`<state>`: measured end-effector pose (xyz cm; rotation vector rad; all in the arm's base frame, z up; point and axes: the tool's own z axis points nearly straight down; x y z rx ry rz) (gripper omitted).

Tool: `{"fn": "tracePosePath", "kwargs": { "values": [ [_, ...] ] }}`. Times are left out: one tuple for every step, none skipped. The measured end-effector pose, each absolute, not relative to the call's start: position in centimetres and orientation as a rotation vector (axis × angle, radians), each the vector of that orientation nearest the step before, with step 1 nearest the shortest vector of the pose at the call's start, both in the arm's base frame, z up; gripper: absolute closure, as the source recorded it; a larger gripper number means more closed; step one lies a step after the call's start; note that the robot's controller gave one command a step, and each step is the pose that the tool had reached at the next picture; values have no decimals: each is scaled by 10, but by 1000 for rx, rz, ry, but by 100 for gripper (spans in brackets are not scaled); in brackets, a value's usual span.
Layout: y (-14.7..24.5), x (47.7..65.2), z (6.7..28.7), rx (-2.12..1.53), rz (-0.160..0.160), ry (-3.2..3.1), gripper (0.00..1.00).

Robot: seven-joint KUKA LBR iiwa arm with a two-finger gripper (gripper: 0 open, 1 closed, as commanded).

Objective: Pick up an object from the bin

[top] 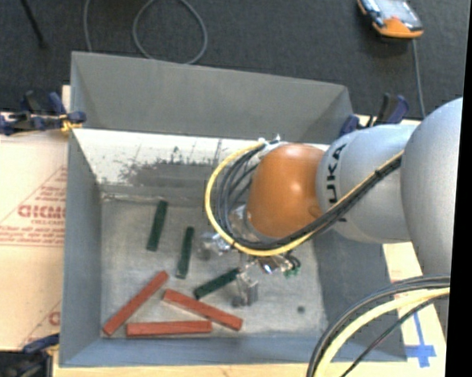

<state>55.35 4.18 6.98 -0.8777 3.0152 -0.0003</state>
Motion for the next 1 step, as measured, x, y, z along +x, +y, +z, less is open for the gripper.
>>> {"fn": "tracePosePath", "kwargs": {
  "values": [
    [41,554,71,-878,-2,3013,100]
  ]
}}
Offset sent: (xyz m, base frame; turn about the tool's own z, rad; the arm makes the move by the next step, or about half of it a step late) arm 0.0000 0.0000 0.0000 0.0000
